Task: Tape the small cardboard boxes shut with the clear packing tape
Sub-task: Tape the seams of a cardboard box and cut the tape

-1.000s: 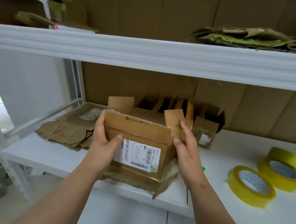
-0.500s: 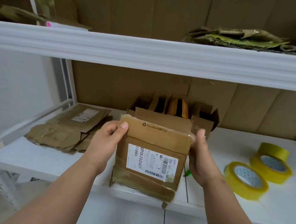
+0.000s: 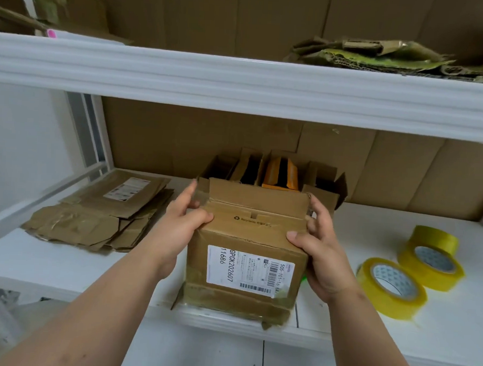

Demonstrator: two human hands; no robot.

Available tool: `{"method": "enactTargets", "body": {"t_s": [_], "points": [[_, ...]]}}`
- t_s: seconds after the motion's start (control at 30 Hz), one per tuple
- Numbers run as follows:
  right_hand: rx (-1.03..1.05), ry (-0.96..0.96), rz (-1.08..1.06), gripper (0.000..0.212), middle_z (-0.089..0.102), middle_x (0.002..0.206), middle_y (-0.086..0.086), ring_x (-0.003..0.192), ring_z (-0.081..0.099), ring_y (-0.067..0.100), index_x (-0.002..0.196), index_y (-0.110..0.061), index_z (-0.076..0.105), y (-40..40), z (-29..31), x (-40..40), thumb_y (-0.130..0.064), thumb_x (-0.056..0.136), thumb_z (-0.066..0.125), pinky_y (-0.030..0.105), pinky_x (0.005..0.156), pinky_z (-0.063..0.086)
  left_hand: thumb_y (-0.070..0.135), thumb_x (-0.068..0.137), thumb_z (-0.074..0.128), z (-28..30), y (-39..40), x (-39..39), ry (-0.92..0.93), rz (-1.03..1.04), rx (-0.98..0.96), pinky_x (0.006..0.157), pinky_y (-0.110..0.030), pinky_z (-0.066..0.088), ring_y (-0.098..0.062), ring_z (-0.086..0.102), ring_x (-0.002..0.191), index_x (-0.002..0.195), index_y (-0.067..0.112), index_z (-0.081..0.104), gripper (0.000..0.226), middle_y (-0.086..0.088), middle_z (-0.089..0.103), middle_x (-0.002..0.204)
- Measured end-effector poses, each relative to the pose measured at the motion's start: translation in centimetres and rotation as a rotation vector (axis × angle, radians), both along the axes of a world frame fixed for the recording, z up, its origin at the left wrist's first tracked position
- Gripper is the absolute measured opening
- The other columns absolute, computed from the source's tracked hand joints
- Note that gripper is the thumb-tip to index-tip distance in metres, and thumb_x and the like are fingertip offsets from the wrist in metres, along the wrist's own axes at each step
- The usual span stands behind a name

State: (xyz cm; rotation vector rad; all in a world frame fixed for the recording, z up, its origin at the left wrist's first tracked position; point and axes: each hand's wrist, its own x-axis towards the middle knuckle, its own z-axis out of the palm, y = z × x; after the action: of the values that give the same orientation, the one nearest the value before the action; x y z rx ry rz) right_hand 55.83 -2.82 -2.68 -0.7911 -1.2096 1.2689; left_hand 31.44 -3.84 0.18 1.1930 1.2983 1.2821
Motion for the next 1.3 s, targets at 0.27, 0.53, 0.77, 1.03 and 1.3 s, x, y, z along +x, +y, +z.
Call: {"method": "enactTargets", "body": {"t_s": [0.27, 0.53, 0.77, 1.03, 1.3], "points": [[-0.039, -0.133, -0.082, 0.026, 0.062, 0.107, 0.012, 0.075, 0.063, 0.021, 0.091, -0.029, 0.064, 1.7, 0.8, 2.4, -0.016, 0.069, 0.069, 0.026, 0.053, 0.05, 0.015, 0.094, 0.061, -0.8, 1.3, 3.1, 0.047, 0.004, 0.046, 0.071, -0.024, 0.048, -0.012, 0.067, 0.089, 0.114, 0.035, 0.064, 0.029, 0.001, 0.067, 0.109], [-0.123, -0.269, -0.225, 0.018, 0.068, 0.098, 0.001, 0.081, 0.065, 0.021, 0.083, -0.025, 0.069, 2.2, -1.9, 4.8, -0.007, 0.086, 0.07, 0.037, 0.07, 0.053, 0.046, 0.093, 0.06, -4.5, 2.4, 5.2, 0.295, 0.058, 0.046, 0.075, -0.021, 0.048, -0.01, 0.063, 0.097, 0.125, 0.044, 0.061, 0.033, 0.005, 0.059, 0.124], [-0.208, -0.362, -0.26, 0.009, 0.07, 0.095, 0.006, 0.078, 0.068, 0.019, 0.092, -0.019, 0.072, 2.8, -3.3, 6.9, -0.011, 0.086, 0.072, 0.03, 0.067, 0.054, 0.044, 0.092, 0.062, -6.8, 2.4, 7.3, 0.531, 0.047, 0.073, 0.073, -0.011, 0.04, -0.004, 0.055, 0.09, 0.128, 0.033, 0.06, 0.037, 0.015, 0.045, 0.128], [-0.172, -0.337, -0.333, 0.01, 0.07, 0.094, 0.002, 0.072, 0.068, 0.009, 0.093, -0.016, 0.073, 3.7, -3.2, 8.6, -0.01, 0.085, 0.075, 0.022, 0.063, 0.053, 0.044, 0.095, 0.056, -6.9, 3.7, 9.8, 0.67, 0.036, 0.194, 0.101, -0.019, 0.034, -0.008, 0.045, 0.125, 0.128, 0.025, 0.065, 0.039, 0.009, 0.045, 0.136], [-0.176, -0.312, -0.303, 0.008, 0.071, 0.092, -0.003, 0.074, 0.068, 0.003, 0.096, -0.021, 0.073, 3.2, -3.5, 8.6, -0.018, 0.089, 0.072, 0.016, 0.063, 0.051, 0.041, 0.07, 0.085, -7.0, 3.2, 9.5, 0.621, -0.169, 0.098, 0.094, -0.005, 0.038, 0.003, 0.038, 0.126, 0.142, 0.029, 0.044, 0.085, 0.028, 0.017, 0.156]]}}
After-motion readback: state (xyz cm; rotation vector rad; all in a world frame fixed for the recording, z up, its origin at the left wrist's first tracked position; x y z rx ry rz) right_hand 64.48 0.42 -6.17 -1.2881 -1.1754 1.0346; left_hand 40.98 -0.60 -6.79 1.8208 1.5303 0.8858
